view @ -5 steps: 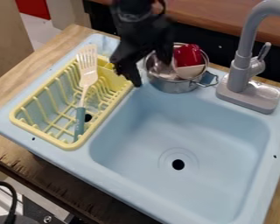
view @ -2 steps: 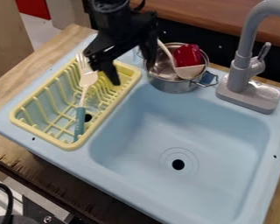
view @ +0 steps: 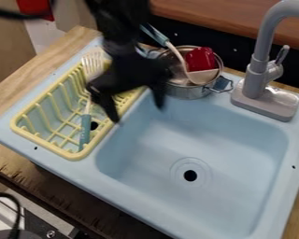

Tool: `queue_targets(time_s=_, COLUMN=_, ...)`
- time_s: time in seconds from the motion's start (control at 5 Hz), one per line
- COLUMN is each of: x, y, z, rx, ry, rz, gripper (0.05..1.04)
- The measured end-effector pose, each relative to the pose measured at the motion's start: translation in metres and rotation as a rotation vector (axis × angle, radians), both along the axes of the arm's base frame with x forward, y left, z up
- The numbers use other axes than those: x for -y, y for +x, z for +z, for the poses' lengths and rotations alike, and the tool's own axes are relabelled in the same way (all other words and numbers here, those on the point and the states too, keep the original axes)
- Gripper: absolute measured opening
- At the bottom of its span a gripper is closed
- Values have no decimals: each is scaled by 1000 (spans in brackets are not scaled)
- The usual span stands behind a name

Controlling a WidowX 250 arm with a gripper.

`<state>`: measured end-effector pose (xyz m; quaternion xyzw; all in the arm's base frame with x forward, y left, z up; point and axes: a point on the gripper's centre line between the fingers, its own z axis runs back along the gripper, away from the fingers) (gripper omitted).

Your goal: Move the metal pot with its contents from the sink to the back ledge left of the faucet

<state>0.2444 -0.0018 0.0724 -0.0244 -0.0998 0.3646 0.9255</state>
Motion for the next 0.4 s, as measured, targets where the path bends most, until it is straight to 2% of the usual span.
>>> queue_targets(time_s=0.2, x=36, y=0, z=-9, rx=13, ry=8, rz=-111, gripper=999)
queue_targets(time_s=0.4, x=68, y=-3, z=-23, rx=-47, ry=26, rz=-164, gripper=999)
